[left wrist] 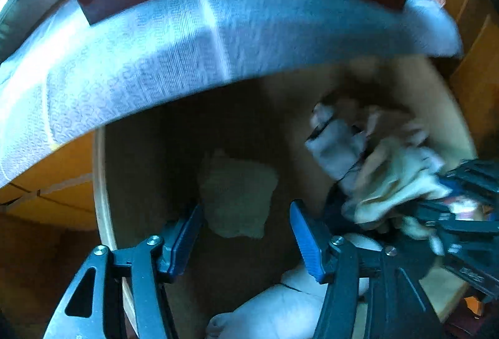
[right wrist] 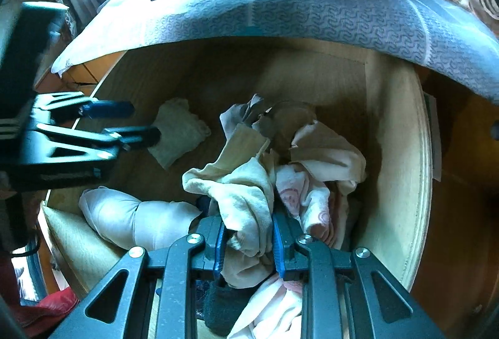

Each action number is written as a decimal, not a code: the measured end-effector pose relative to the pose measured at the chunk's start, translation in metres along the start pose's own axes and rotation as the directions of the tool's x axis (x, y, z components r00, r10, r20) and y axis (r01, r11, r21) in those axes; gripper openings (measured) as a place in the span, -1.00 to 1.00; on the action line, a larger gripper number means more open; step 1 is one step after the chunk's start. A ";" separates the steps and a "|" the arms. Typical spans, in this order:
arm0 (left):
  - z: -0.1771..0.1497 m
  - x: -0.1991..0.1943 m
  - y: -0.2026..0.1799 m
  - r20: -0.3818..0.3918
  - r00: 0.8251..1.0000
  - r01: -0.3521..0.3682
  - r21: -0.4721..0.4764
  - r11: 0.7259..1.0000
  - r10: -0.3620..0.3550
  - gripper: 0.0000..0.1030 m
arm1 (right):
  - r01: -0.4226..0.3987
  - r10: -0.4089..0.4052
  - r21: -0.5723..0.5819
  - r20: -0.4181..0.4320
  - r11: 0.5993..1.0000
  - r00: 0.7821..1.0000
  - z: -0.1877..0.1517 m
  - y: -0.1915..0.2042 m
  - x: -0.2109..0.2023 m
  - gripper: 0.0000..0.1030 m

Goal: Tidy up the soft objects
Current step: 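Return the left tool to the drawer and grasp a grey sock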

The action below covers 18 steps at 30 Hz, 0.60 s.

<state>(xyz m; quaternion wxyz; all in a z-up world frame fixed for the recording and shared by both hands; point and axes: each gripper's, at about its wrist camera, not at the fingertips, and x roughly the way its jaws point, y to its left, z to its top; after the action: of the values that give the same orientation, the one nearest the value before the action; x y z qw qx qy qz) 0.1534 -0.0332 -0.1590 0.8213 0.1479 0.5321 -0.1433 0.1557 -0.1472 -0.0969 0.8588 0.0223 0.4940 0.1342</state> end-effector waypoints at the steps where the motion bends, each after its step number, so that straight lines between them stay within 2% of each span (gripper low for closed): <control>1: 0.001 0.003 -0.004 -0.008 1.000 -0.026 0.021 0.999 0.026 0.22 | -0.002 0.002 -0.003 0.002 1.000 1.000 -0.001 0.000 -0.001 -0.52; 4: 0.006 0.013 -0.017 -0.042 0.994 -0.097 0.070 0.993 0.100 0.36 | -0.005 0.005 -0.007 0.014 1.000 1.000 -0.002 0.001 -0.004 -0.52; 6: 0.010 0.019 -0.022 -0.062 0.987 -0.143 0.092 0.985 0.149 0.37 | -0.011 0.011 -0.004 0.019 1.000 1.000 -0.003 0.000 -0.006 -0.52; 8: 0.011 0.020 -0.025 -0.070 0.984 -0.156 0.091 0.984 0.162 0.38 | -0.012 0.012 0.000 0.027 1.000 1.000 -0.005 -0.001 -0.009 -0.52; 14: 0.013 0.014 -0.034 -0.052 0.988 -0.143 0.060 0.988 0.146 0.38 | -0.022 0.020 0.042 0.056 0.999 0.998 -0.009 -0.013 -0.027 -0.52; 15: 0.012 0.014 -0.039 -0.054 0.991 -0.116 0.059 0.992 0.119 0.38 | -0.020 0.017 0.046 0.062 0.999 0.998 -0.008 -0.016 -0.031 -0.52; 16: 0.009 0.016 -0.045 -0.076 0.995 -0.057 0.059 0.997 0.061 0.38 | -0.021 0.017 0.053 0.071 0.998 0.997 -0.008 -0.019 -0.036 -0.52; 18: 0.007 0.021 -0.055 -0.112 0.994 -0.004 0.094 0.996 0.015 0.38 | -0.032 0.025 0.073 0.090 0.997 0.996 -0.007 -0.026 -0.048 -0.52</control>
<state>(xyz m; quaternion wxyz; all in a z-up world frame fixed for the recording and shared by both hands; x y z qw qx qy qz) 0.1459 -0.0882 -0.1800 0.7827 0.1967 0.5696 -0.1556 0.1322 -0.1847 -0.0643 0.8764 0.0669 0.4597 0.1268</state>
